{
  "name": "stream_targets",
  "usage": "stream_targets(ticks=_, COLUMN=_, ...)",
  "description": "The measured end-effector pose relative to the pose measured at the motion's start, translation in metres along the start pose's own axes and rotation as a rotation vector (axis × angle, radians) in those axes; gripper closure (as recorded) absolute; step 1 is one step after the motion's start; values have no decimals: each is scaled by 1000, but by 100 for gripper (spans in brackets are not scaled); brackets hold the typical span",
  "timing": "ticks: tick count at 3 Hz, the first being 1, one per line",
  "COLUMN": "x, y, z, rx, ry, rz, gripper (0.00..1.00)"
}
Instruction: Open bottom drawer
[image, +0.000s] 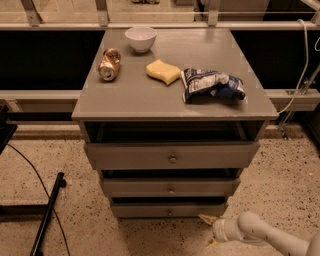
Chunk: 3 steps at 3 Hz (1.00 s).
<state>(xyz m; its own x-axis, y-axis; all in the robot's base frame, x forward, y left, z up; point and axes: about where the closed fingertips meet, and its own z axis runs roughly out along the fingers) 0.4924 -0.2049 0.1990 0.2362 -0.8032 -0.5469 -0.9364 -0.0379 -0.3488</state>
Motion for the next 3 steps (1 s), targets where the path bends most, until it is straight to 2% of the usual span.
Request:
stream_targets(ticks=1, x=-8, y=-7, z=-8, rx=20, ry=-4, rz=-21, gripper=0)
stream_targets(ticks=2, x=-5, y=-22, z=-4, rx=45, ry=5, rz=-20, gripper=0)
stream_targets(ticks=3, x=10, y=-33, z=8, rx=52, ry=35, rz=-6, gripper=0)
